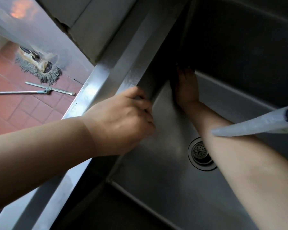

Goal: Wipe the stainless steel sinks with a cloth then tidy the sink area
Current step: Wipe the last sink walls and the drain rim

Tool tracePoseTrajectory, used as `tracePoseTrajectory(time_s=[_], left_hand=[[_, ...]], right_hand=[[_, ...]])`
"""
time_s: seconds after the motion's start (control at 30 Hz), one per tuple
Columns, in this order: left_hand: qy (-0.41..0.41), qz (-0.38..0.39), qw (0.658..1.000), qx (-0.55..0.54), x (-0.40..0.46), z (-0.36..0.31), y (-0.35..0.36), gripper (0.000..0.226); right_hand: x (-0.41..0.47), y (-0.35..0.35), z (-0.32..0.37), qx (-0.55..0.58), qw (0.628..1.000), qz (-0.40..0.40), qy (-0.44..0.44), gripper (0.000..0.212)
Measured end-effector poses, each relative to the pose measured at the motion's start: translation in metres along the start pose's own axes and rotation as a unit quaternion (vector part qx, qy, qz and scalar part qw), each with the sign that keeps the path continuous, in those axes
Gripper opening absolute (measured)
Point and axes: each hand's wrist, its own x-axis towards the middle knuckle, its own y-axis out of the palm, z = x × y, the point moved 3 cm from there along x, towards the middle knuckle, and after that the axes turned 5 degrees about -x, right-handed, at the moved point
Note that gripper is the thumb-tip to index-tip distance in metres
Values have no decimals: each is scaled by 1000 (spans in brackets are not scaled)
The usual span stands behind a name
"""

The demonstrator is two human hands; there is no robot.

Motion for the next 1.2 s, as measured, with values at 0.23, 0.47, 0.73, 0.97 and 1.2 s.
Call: tracePoseTrajectory(time_s=[0.23, 0.47, 0.73, 0.97, 1.2], left_hand=[[-6, -9, 1000, 4, -2, 1, -2, 29], [0, -3, 1000, 15, -4, -1, -3, 25], [-6, 2, 999, 41, -3, -5, -5, 28], [2, -2, 999, 42, -4, -6, -7, 29], [-8, 0, 998, 59, -5, -5, -3, 35]], right_hand=[[-66, 24, 59, 64, 998, 27, 5, 56], [-133, 45, 88, 38, 997, 53, -36, 52], [-197, 54, 118, 68, 994, 59, -62, 54], [-276, 50, 162, 86, 983, 78, -143, 57], [-300, 44, 160, 176, 910, 242, -288, 49]])
